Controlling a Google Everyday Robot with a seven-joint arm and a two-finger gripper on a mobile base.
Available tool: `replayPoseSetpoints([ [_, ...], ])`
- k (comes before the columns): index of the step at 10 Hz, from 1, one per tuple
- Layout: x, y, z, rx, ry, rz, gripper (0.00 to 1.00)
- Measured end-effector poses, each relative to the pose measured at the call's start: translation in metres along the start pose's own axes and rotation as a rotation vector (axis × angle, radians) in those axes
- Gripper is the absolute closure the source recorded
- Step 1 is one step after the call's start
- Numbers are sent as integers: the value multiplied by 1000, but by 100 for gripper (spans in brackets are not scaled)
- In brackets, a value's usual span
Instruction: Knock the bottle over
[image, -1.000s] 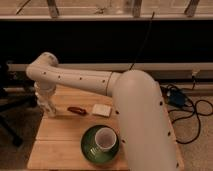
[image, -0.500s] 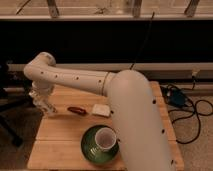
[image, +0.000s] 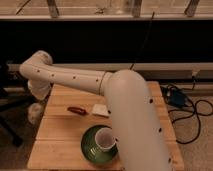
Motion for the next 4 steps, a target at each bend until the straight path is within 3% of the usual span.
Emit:
replayPoseSetpoints([
  [4, -4, -9, -2, 12, -9, -10, 100],
])
